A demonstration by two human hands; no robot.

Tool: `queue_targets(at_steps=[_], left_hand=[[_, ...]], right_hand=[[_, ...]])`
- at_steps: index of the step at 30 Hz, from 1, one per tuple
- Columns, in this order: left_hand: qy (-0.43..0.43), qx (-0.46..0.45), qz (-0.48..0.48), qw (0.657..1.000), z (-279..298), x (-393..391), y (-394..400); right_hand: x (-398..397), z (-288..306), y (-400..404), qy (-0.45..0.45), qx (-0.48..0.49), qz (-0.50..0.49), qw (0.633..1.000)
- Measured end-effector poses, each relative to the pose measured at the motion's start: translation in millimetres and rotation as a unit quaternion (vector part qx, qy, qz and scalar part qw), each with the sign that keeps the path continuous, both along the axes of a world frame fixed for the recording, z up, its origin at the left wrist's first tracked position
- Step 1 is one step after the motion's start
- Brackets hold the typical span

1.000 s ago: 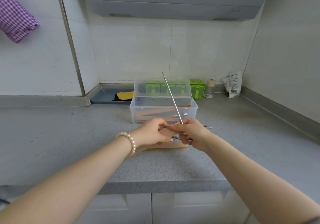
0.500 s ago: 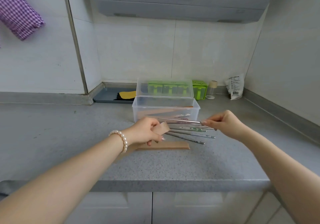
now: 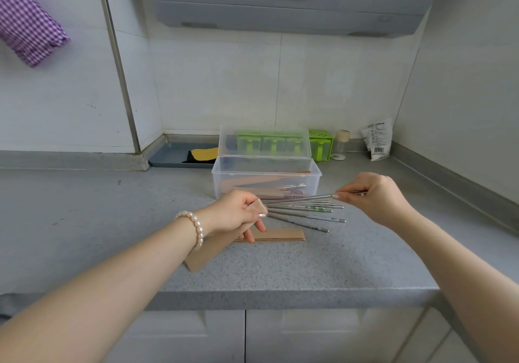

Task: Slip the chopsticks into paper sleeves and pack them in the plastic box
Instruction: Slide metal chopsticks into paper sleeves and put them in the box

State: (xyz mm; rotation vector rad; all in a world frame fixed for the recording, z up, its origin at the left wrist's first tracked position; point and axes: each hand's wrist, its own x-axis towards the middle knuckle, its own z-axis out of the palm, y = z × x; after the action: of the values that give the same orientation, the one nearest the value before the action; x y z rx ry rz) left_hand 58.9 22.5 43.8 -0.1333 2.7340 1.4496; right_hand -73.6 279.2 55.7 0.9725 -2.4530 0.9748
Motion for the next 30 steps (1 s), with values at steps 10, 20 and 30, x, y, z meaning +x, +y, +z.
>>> queue_targets(at_steps=[10, 20, 30], left_hand=[[-0.008, 0.043, 0.013, 0.999, 4.2, 2.2, 2.0], [-0.026, -0.009, -0.027, 0.999, 1.6, 0.4, 4.3], [-0.085, 0.012, -0.072, 0.994, -2.8, 0.3, 13.6]], right_hand=[[1.4, 2.1, -1.8, 0.071, 0.001, 0.000, 0.997], [0.9, 2.9, -4.2, 0.095, 0.051, 0.011, 0.994], [13.9, 5.1, -23.3, 0.067, 0.115, 0.065, 0.989]])
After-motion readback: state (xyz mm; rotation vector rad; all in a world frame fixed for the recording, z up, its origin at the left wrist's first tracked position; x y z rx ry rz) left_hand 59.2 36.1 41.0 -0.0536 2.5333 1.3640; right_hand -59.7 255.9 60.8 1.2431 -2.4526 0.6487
